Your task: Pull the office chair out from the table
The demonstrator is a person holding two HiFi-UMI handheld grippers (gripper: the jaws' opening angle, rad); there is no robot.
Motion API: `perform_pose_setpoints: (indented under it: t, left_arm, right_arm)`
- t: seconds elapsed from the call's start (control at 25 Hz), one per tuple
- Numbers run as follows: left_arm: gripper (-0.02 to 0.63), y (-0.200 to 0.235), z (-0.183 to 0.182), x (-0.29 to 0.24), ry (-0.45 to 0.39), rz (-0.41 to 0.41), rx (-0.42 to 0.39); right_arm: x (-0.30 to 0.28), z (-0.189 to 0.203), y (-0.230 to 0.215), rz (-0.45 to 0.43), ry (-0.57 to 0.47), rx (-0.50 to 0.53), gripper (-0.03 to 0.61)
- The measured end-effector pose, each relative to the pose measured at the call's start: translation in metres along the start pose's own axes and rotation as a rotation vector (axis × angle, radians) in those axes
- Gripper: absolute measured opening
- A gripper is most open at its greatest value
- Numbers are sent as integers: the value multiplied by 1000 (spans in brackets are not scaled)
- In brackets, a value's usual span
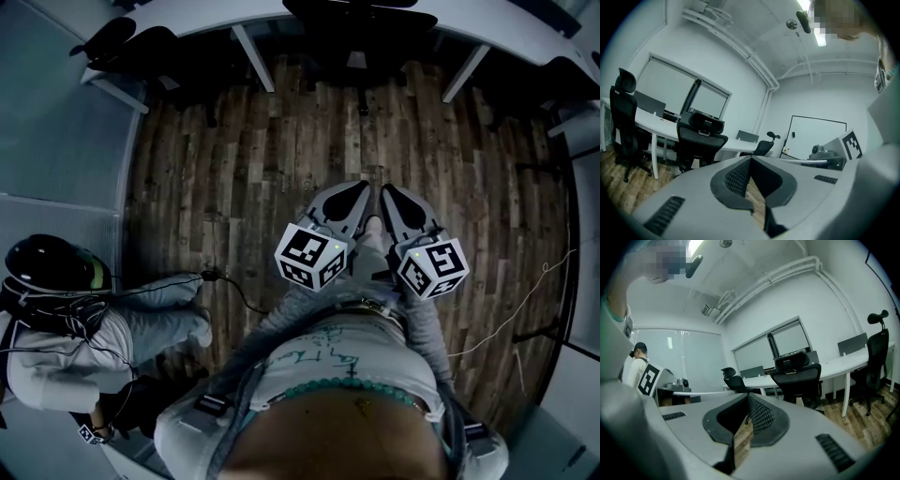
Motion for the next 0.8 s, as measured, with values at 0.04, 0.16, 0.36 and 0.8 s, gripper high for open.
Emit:
perform_pose_setpoints:
  t: [0.04,0.16,0.36,0.8]
  left_arm:
    - [11,2,-2,-4,-3,-3,4]
    - [11,8,-10,-17,-10,-16,-9]
    - [11,17,-28,-50,-27,-41,-99]
    - [11,31,-52,-118,-21,-108,-114]
  right_arm:
    - [-4,-2,-4,-6,-3,0,20]
    - [-16,-11,-17,-17,0,1,20]
    - [-42,-29,-43,-56,3,10,20]
    - [-83,-66,-108,-140,2,21,20]
Point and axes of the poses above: the fingertips, and each gripper's own axes: x backward along the fingers, y to its left, z out of its underside, the point moved 8 cm from there along x, backward along the fingers, and after that the axes turned 2 degrees about y, right-handed, at the moved point
